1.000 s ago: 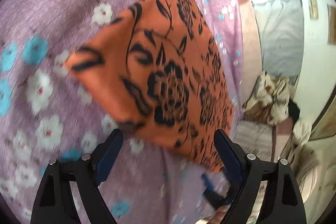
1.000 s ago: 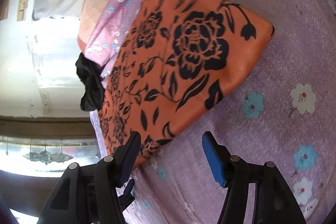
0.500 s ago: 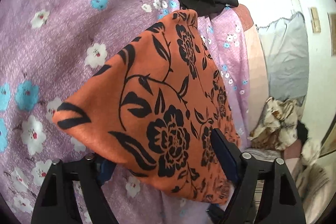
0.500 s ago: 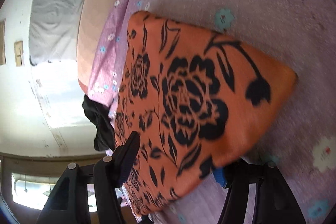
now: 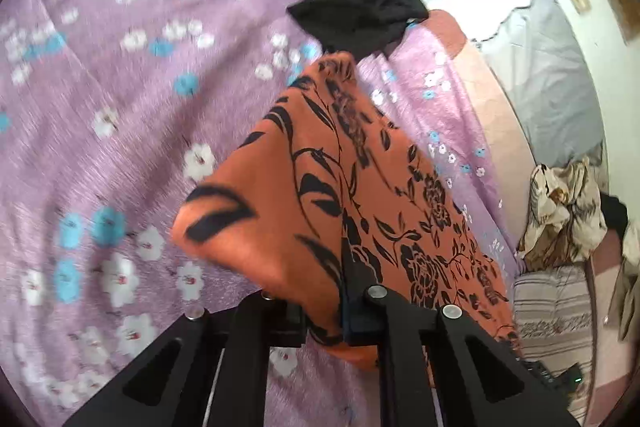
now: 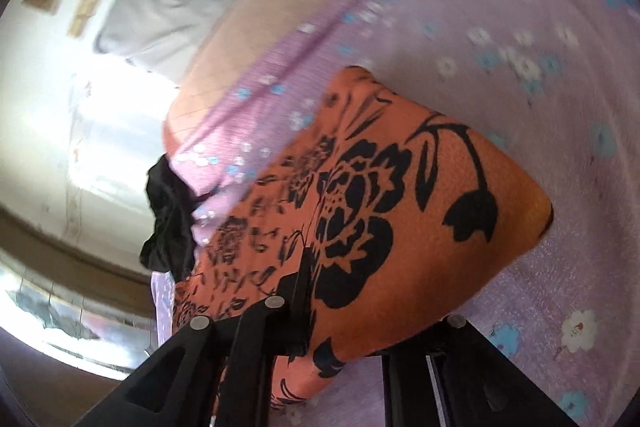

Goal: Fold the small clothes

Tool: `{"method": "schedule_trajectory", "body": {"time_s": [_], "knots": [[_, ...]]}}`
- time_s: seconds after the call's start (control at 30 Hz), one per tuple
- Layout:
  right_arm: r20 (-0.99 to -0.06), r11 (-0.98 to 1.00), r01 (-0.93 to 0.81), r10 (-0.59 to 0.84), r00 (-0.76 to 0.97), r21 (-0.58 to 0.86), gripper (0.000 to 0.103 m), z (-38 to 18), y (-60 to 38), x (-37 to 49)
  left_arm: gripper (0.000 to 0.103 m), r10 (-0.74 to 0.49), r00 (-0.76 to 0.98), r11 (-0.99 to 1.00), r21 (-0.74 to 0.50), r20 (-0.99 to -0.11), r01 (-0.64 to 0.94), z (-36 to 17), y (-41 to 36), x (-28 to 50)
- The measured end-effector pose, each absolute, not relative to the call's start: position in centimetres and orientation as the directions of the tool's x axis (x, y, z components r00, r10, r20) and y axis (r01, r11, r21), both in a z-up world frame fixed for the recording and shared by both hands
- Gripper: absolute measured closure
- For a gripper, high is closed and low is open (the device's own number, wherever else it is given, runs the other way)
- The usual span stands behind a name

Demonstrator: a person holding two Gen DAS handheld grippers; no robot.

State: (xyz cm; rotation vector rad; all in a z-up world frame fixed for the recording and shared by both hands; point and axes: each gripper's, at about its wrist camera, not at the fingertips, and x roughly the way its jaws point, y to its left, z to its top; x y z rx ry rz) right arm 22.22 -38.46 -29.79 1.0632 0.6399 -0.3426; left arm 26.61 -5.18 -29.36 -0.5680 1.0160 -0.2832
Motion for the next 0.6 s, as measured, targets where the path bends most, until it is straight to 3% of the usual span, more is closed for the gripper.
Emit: {"method": "schedule_trajectory", "body": {"time_s": [0.23,0.37,0.43,0.5,0.53,0.6], "knots": [[-0.633,0.484,0.524,0.083,0.77,0.701,0.091,-28.1,-36.4,18.8,0.095,-0.458,0.489,0.842,-0.539,-0.743,-0.03,-28.4,-1.2,23.9],[-0.695,0.423,0.586,0.167,0.7,0.692,0.088,-31.1,-37.7,18.6,0.095,-0.436,0.393,0.872,-0.488,-0.81,-0.038,-30.7,-0.8,24.2],[-0.702,0.332,0.624,0.227,0.675,0.708,0.086,-32.8,-38.6,18.6,0.095,-0.482,0.359,0.837,-0.542,-0.799,-0.082,-31.8,0.5,24.9],[-0.666,0.226,0.626,0.274,0.694,0.746,0.084,-34.3,-39.4,18.0,0.081,-0.532,0.34,0.79,-0.599,-0.776,-0.132,-32.3,1.9,25.9],[-0.654,0.197,0.624,0.274,0.705,0.756,0.082,-34.5,-39.6,17.7,0.065,-0.543,0.34,0.771,-0.616,-0.768,-0.16,-32.5,2.6,26.3],[-0.651,0.18,0.626,0.258,0.714,0.759,0.08,-34.6,-39.7,17.4,0.053,-0.569,0.383,0.72,-0.666,-0.728,-0.196,-32.4,3.7,26.5]]}}
